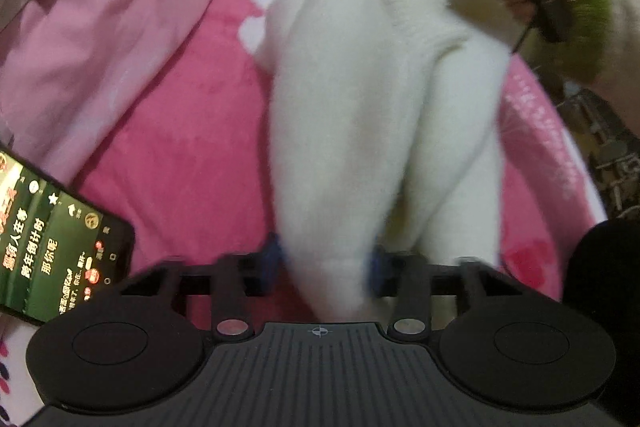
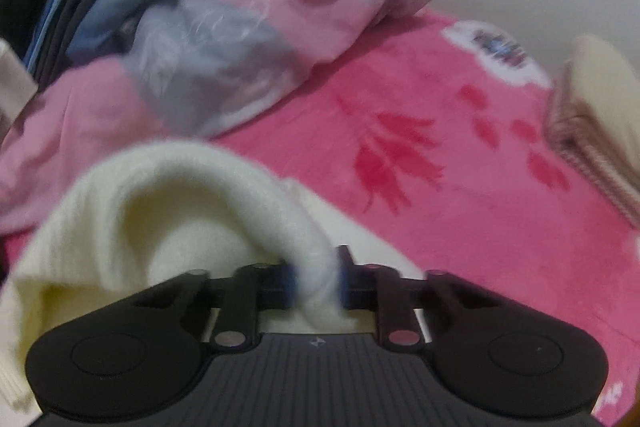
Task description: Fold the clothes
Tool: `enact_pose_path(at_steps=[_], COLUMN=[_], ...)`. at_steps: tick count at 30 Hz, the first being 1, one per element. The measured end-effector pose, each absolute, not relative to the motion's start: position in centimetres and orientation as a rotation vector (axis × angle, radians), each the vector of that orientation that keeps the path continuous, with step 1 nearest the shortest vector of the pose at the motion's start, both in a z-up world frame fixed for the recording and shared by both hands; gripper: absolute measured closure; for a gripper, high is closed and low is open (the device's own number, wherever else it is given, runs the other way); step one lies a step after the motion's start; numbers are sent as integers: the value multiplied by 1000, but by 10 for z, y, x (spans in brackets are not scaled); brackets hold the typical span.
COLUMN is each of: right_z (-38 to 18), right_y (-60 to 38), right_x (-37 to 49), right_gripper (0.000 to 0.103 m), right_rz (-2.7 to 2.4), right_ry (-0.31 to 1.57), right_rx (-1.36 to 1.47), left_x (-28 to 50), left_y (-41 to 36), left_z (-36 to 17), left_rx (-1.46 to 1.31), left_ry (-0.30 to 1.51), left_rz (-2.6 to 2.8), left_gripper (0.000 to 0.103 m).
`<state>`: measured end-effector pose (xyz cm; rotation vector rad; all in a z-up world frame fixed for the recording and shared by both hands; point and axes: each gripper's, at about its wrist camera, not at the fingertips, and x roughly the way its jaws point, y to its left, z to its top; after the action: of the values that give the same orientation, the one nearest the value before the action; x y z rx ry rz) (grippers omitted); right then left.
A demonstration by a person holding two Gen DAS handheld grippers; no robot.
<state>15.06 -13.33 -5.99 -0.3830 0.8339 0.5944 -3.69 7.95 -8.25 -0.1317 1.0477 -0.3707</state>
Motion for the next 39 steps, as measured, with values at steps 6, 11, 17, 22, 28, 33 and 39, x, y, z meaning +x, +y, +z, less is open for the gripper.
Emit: enact_pose_path(at_steps=[6, 11, 17, 22, 28, 33, 39], right_z=[-2, 51, 126, 193, 256, 280, 291], right_y=[-161, -213, -259, -268, -286, -302, -322], right_x=[78, 3, -60, -97, -145, -180, -227], right_gripper=[90, 91, 91, 91, 91, 91, 91], right_rz=[322, 131, 41, 40, 61, 67, 100], right_ry=[537, 341, 130, -66, -266, -364, -448], right_rx=[-260, -140, -62, -55, -12, -14, 16], left_x=[-40, -48, -55, -63, -93, -121, -141], left_y=[86, 83, 70, 71, 64, 63, 60], left_z=[-53, 3, 95, 181, 252, 294, 309], left_rx=[-113, -51, 21, 25, 78, 72, 56], left_ry=[892, 616, 257, -1, -226, -348, -433], left_rz=[-254, -205, -187, -154, -143, -152, -189], left_gripper=[86, 87, 87, 88, 88, 88, 88])
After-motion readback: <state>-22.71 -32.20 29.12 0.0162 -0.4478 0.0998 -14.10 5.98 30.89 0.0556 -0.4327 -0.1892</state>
